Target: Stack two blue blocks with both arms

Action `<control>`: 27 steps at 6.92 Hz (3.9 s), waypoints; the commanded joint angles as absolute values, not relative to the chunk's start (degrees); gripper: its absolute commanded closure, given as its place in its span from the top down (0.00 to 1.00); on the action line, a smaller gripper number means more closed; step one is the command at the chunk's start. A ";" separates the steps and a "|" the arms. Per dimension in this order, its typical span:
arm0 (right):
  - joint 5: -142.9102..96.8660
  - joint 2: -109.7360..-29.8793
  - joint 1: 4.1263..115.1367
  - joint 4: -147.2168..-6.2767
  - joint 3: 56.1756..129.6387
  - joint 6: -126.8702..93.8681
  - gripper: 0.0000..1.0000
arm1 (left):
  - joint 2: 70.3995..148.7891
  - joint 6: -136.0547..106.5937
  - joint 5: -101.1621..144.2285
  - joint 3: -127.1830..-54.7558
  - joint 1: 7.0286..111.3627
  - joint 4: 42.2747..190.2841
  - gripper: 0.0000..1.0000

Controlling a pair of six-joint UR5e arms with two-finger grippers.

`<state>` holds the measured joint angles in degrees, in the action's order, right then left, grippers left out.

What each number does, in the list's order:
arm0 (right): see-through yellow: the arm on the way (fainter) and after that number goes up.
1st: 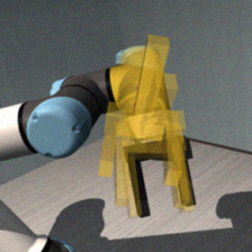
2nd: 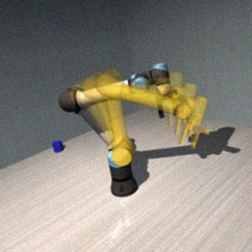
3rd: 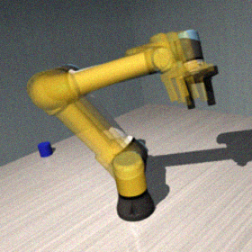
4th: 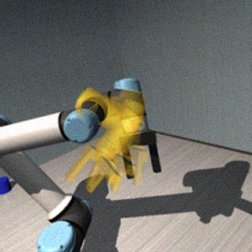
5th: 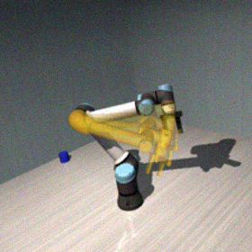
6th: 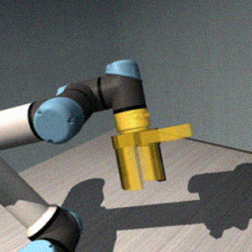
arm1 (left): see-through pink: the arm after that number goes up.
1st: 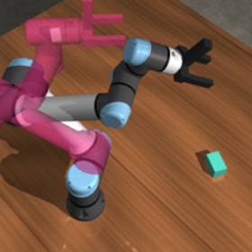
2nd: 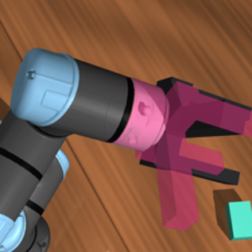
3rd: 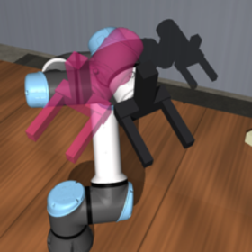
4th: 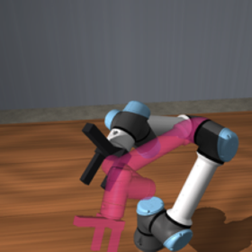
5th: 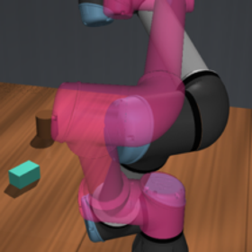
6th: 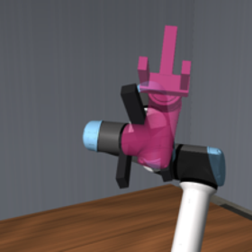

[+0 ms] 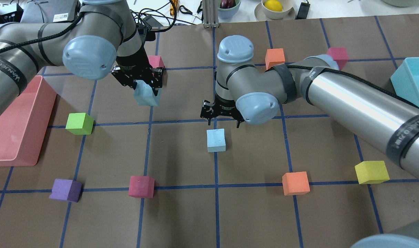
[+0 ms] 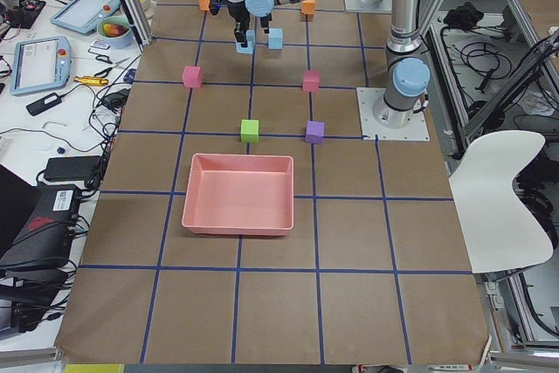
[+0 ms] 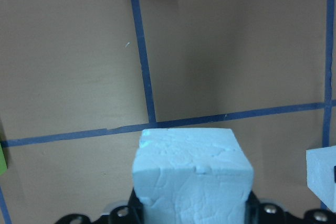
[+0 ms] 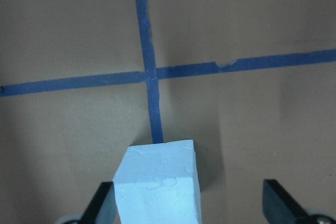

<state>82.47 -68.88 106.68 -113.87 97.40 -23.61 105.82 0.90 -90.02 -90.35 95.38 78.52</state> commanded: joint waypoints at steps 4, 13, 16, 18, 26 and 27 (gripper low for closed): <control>88.86 -83.30 94.14 -96.27 93.78 -9.42 1.00 | 103.00 -17.00 -89.56 -94.13 107.89 75.96 0.00; 92.20 -90.44 90.35 -90.44 93.78 -3.34 1.00 | 108.54 -25.75 -86.77 -101.87 115.14 57.74 0.00; 91.84 -90.53 90.44 -90.18 94.04 -3.43 1.00 | 109.16 -27.69 -86.57 -101.95 115.14 57.92 0.00; 91.67 -90.53 90.44 -90.35 94.04 -3.69 1.00 | 109.33 -27.95 -86.84 -101.95 115.14 58.54 0.00; 91.59 -90.53 90.53 -90.97 94.04 -4.13 1.00 | 108.91 -29.10 -85.96 -101.25 114.44 57.83 0.91; 91.23 -90.61 90.61 -90.97 93.61 -4.04 1.00 | 107.77 -29.44 -84.56 -100.12 114.09 59.14 0.96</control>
<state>91.65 -90.52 90.55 -90.96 93.97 -4.00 109.24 -29.31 -85.91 -101.11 114.60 58.10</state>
